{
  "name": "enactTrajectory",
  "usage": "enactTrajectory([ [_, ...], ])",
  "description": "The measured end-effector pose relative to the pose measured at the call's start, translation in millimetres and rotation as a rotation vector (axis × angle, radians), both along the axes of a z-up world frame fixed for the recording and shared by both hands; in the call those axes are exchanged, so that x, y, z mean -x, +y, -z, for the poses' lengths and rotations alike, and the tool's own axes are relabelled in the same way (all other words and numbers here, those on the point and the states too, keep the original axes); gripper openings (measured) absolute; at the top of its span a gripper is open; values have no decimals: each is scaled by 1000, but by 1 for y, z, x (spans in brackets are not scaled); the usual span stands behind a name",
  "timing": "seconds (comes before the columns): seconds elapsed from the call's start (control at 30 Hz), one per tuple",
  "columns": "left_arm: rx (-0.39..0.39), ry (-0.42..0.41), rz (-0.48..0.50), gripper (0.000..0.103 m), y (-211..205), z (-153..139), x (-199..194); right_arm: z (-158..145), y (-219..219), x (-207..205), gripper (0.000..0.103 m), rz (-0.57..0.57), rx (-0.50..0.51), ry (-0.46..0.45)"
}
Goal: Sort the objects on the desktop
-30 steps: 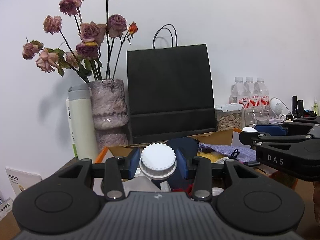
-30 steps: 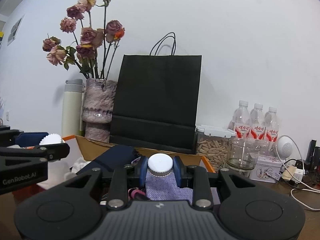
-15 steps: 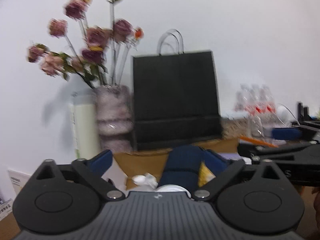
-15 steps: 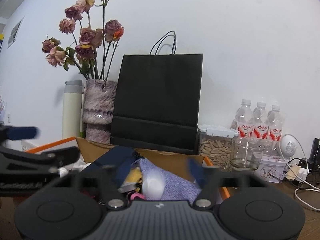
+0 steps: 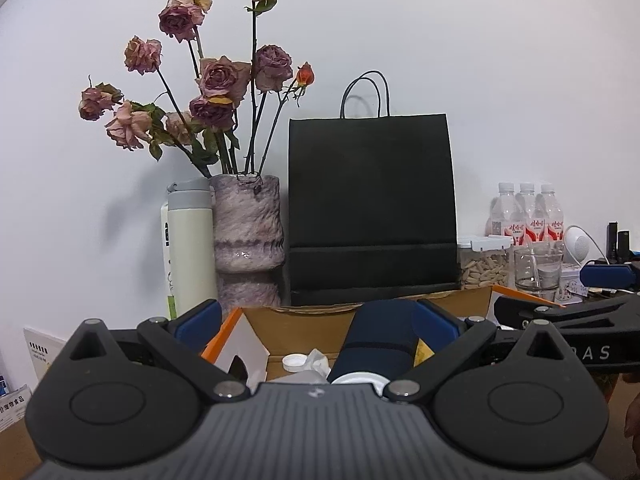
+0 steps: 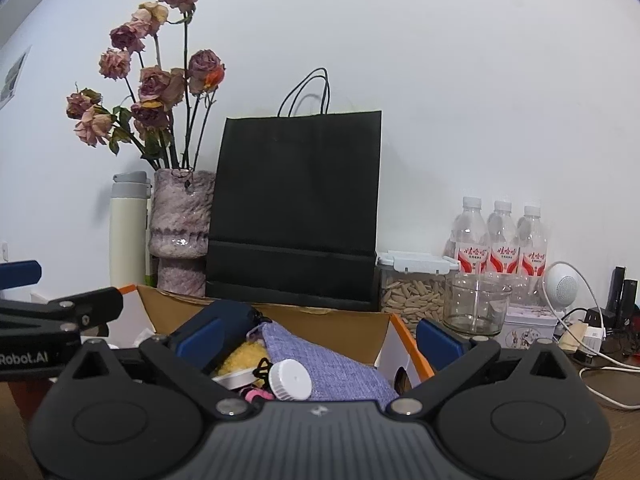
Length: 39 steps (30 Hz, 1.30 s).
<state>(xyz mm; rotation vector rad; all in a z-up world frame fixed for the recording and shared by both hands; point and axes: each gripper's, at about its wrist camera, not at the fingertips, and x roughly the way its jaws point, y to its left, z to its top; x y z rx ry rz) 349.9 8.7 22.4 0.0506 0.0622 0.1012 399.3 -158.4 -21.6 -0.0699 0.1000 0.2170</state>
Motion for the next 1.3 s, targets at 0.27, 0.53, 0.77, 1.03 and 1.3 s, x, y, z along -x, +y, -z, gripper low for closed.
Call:
enactTrajectory([
  [0.27,10,65,-25,103,2,0,27,-2,-1,30,103,-19,4,6],
  [0.53,19,121,2,103,-3,1,67,-2,-4,74,103,-8,-2,22],
  [0.77,43,159,0,103,-3,2,99,-2,-4,107,103,-14,3,42],
  [1.03,62,187,9,103,-3,2,121,-2,-7,129,103,-16,-11,92],
  [1.3,99,236,42,103,2,5,126,0,-10,136,103,-20,-30,165],
])
